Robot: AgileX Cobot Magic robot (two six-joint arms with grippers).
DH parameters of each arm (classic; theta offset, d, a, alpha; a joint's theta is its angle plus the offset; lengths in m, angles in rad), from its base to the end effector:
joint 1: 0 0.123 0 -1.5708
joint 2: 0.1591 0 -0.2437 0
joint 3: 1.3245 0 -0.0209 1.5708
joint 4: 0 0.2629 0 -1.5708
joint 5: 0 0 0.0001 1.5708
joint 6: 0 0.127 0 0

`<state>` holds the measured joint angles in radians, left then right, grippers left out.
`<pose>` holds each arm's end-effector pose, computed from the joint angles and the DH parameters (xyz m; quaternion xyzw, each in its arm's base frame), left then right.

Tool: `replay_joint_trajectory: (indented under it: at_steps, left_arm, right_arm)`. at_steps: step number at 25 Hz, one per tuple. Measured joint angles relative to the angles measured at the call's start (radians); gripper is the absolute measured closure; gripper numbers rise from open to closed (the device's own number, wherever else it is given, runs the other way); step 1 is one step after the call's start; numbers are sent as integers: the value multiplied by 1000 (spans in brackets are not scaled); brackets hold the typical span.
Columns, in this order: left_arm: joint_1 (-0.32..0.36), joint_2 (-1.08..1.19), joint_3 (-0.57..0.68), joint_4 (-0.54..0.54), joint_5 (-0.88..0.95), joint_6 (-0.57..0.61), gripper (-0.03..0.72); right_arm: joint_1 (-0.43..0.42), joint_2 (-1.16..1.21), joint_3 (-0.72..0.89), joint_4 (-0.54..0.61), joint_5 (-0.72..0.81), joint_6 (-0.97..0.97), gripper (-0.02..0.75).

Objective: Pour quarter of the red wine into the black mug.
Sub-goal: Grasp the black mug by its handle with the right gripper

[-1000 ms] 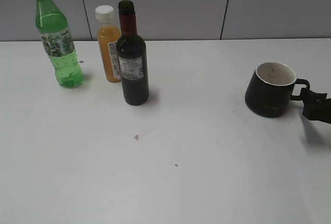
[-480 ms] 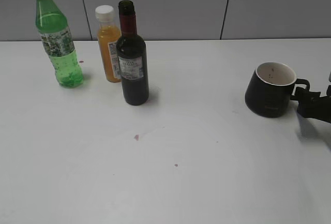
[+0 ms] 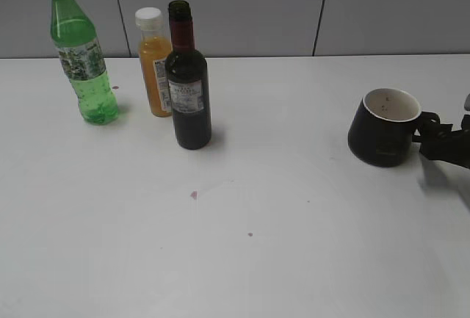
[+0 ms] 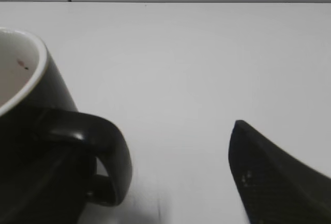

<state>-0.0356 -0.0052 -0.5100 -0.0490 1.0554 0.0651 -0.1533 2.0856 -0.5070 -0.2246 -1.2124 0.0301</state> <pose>0.0778 -0.0082 0.2710 0.0437 0.8465 -0.0167 0.5304 0.3132 -0.0216 0.0177 -0.0215 0.7989 0.0232 0.6007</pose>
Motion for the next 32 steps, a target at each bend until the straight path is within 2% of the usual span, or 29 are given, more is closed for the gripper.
replay_joint_trajectory:
  at_steps: [22, 28, 32]
  left_arm:
    - [0, 0, 0, 0, 0, 0, 99]
    - [0, 0, 0, 0, 0, 0, 99]
    - [0, 0, 0, 0, 0, 0, 99]
  right_arm:
    - [0, 80, -80, -15, 0, 6, 144]
    - [0, 94, -87, -22, -8, 7, 261]
    - [0, 98, -96, -36, -9, 7, 399]
